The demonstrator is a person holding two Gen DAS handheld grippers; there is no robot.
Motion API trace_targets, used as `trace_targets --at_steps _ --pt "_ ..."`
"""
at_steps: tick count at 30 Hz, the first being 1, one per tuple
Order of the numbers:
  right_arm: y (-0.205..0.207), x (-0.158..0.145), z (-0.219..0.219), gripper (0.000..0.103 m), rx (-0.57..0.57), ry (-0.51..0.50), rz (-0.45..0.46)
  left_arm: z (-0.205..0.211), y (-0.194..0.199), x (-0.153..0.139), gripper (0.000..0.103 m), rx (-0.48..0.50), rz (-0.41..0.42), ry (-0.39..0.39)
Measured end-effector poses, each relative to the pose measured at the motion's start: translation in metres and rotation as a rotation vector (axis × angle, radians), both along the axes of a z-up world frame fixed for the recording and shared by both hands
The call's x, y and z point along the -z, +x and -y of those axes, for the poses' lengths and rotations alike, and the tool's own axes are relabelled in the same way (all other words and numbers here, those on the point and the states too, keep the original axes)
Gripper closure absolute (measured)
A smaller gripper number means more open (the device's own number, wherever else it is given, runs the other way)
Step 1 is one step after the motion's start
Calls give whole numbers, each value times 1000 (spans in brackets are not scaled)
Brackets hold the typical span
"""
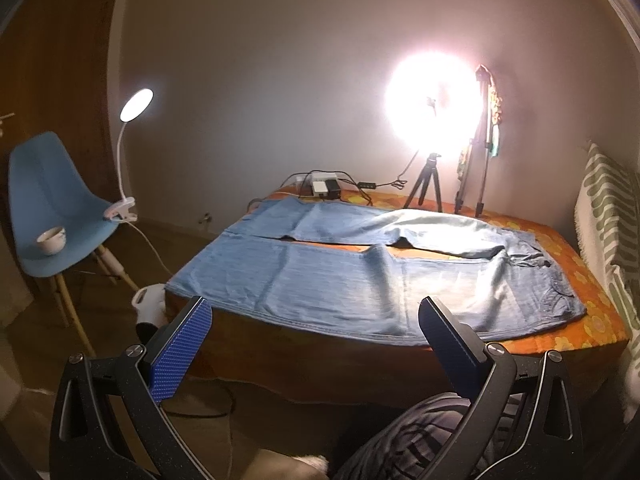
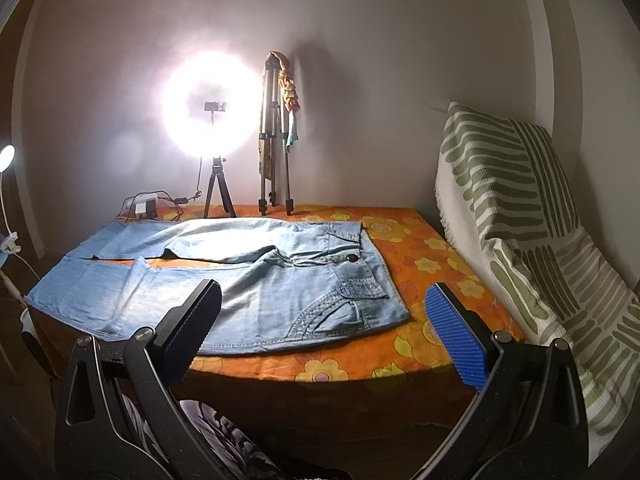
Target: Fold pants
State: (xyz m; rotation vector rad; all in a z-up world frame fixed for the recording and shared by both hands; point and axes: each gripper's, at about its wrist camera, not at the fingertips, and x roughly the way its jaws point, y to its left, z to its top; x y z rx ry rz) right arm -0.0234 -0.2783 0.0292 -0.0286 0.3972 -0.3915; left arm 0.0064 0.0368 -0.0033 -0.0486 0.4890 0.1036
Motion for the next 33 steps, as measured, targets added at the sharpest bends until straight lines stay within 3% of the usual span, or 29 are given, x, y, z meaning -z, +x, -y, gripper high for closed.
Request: trace_targets --at_steps 12,17,23,30,33 --pt "25 -13 7 0 -54 -5 16 -23 15 -7 0 -36 -2 4" --pt "39 -21 5 0 -72 -77 24 -35 30 -6 1 -26 -7 9" --pt "71 -38 1 3 -139 -141 16 -65 57 -7 14 -26 -38 9" --pt "136 -55 1 12 -283 -109 -39 -101 92 -17 31 -48 -73 55" --pt "172 -64 1 12 -329 -84 -69 -122 113 -27 35 -55 -96 38"
